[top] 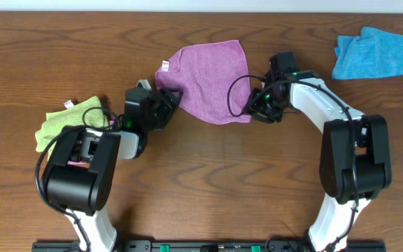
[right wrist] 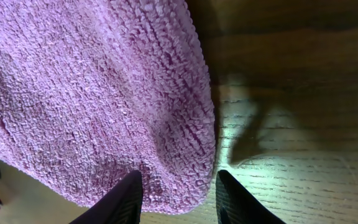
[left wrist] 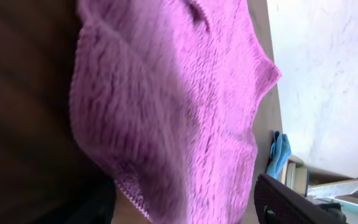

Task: Fold the cloth
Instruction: 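Move the left gripper to the cloth's left corner and grasp it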

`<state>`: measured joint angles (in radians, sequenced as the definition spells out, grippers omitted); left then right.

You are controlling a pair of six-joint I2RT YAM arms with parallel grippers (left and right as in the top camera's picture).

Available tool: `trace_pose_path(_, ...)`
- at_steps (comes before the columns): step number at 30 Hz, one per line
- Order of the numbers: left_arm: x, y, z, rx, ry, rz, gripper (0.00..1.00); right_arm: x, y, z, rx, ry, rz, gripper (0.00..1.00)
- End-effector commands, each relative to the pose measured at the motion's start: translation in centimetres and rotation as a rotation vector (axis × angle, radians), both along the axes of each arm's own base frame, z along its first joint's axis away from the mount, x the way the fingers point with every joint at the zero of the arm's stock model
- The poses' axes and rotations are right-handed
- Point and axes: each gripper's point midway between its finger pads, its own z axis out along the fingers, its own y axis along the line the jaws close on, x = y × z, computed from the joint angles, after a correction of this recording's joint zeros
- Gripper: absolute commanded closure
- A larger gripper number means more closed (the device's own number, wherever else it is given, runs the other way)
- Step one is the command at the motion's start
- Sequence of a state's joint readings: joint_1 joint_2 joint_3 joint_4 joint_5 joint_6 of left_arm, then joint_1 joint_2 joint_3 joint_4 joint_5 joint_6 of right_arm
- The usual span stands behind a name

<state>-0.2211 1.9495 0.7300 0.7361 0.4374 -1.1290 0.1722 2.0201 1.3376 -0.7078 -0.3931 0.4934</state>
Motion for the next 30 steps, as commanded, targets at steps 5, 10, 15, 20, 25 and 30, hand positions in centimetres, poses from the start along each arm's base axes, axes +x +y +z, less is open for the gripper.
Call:
trace_pose_path(5,-0.7,0.4,-4.3,0.056,0.102,0.022,0.41,0.0,-0.2,0.6,-0.009,-0.014,-0.010,0.60)
trace_pose_path(10,-1.0,0.0,-4.3,0.060,0.099,-0.015,0.60,0.5,-0.8,0.4,-0.042,-0.035,-0.017,0.59)
trace_pose_path(15,-1.2,-0.2,-4.2,0.056,0.094,-0.036,0.79,0.8,-0.9,0.0,-0.049,-0.054,-0.024,0.64)
trace_pose_path(20,-1.4,-0.6,-4.1,0.045,0.094,-0.061,0.94,0.1,-0.1,-1.6,-0.027,-0.045,-0.073,0.66)
trace_pose_path(25,-1.8,-1.1,-3.8,0.041,0.073,-0.126,0.94,-0.8,0.5,-2.4,-0.028,-0.039,-0.051,0.99)
trace_pose_path(30,-2.4,-1.4,-3.0,0.006,0.033,-0.240,0.94,-0.7,0.0,-0.7,-0.050,-0.076,-0.049,0.99)
